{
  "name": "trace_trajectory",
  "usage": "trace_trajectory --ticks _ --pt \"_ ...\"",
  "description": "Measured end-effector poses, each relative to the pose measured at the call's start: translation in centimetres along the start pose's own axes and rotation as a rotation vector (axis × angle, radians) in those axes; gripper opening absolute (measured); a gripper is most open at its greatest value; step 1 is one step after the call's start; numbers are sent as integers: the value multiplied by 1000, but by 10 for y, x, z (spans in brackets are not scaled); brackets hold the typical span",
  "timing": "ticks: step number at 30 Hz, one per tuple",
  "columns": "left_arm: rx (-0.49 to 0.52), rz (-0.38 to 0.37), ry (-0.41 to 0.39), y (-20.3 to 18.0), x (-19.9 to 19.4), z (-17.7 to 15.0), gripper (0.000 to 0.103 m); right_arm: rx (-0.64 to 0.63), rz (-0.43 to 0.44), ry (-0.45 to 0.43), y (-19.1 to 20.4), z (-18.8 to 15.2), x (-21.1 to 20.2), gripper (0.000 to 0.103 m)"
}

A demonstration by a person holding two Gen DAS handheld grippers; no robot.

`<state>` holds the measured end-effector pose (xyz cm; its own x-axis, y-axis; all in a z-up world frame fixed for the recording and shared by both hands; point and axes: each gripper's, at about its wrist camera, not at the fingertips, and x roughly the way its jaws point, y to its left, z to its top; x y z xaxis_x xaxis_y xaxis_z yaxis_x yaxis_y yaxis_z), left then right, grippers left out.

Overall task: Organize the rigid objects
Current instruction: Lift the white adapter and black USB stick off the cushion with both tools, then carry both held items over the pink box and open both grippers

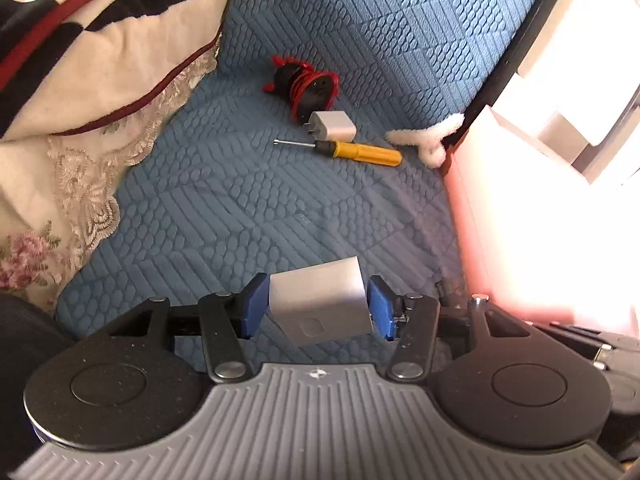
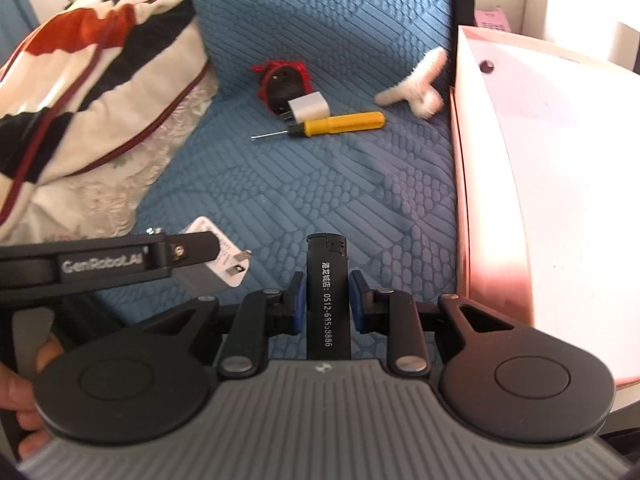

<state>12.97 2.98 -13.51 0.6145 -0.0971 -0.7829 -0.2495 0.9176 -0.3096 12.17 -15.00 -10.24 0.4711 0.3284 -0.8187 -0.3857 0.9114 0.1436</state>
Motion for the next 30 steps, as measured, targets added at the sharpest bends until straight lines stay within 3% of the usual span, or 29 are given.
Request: trace_trajectory --ticks 10,21,30 --pt "-7 -8 -28 -34 -33 17 58 5 19 -63 -15 31 -54 26" --pt "12 -64 -102 -81 -65 62 57 27 6 -150 -45 73 -102 26" --pt "45 -119 -148 -131 -63 82 57 48 -18 -197 -84 93 -123 26"
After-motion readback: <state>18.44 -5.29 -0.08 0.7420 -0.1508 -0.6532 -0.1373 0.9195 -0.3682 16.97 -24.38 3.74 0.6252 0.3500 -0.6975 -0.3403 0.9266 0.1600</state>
